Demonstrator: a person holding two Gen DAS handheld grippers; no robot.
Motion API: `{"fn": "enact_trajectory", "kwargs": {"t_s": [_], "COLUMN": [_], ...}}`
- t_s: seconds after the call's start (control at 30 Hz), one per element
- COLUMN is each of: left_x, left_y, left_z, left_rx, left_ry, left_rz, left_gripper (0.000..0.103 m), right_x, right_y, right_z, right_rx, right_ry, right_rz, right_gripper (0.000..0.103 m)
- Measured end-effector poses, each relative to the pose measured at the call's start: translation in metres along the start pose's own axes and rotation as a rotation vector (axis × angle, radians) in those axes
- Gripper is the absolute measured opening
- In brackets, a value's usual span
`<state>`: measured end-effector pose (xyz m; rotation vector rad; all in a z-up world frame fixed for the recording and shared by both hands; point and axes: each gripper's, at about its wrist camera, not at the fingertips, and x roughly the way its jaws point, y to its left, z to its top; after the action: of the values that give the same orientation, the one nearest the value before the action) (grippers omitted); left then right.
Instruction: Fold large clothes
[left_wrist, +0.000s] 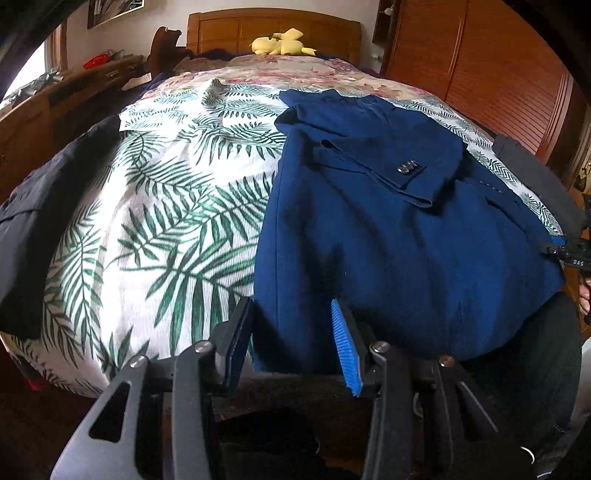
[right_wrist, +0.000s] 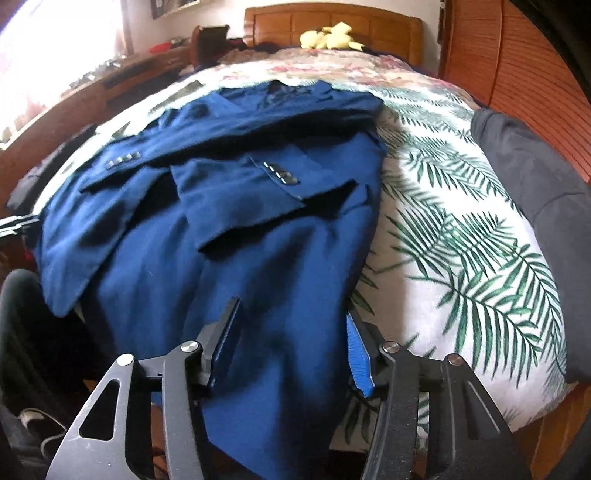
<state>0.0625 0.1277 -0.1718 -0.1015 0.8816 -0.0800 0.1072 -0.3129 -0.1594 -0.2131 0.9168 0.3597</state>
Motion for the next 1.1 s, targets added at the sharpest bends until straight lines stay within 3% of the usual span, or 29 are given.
{"fn": "enact_trajectory", "kwargs": {"t_s": [0.27, 0.4, 0.5, 0.6, 0.63, 0.7, 0.77, 0.9, 1.1], "left_x": [0.001, 0.002, 0.001, 0.0, 0.0, -0.002, -0.007, -0.036, -0.104], "left_y": [0.002, 0.0, 0.0, 0.0, 0.0, 0.0, -0.003, -0.024, -0.057], "left_z": [-0.002, -0.001, -0.003, -0.005, -0.006, -0.005, -0.002, 0.016, 0.076], "left_rx": [-0.024, -0.021, -0.015, -0.008, -0.009, -0.01, -0.009, 0.043, 0.105], "left_ry": [-0.001, -0.01, -0.021, -0.032, -0.035, -0.038, -0.036, -0.125, -0.313], "left_rz": [-0.013, -0.002, -0.002, -0.003, -0.003, -0.019, -0.051, -0.032, -0.045], "left_gripper": [0.042, 0.042, 0.042, 0.041, 0.039, 0.018, 0.009, 0.006, 0.005], "right_x": [0.004, -0.002, -0.01, -0.006, -0.003, 0.005, 0.006, -0.003, -0.06], "right_y": [0.0, 0.008, 0.015, 0.021, 0.021, 0.016, 0.006, 0.003, 0.012], "right_z": [-0.011, -0.006, 0.001, 0.002, 0.001, -0.002, -0.004, 0.001, 0.047], "right_rx": [-0.021, -0.041, -0.054, -0.08, -0.079, -0.064, -0.021, -0.017, -0.008], "right_ry": [0.048, 0.012, -0.034, -0.016, 0.0, 0.039, 0.05, 0.021, -0.188], "right_rz": [-0.039, -0.023, 0.034, 0.04, 0.037, 0.03, 0.068, 0.095, 0.164], "right_gripper": [0.053, 0.023, 0.021, 0.021, 0.022, 0.022, 0.022, 0.006, 0.003]}}
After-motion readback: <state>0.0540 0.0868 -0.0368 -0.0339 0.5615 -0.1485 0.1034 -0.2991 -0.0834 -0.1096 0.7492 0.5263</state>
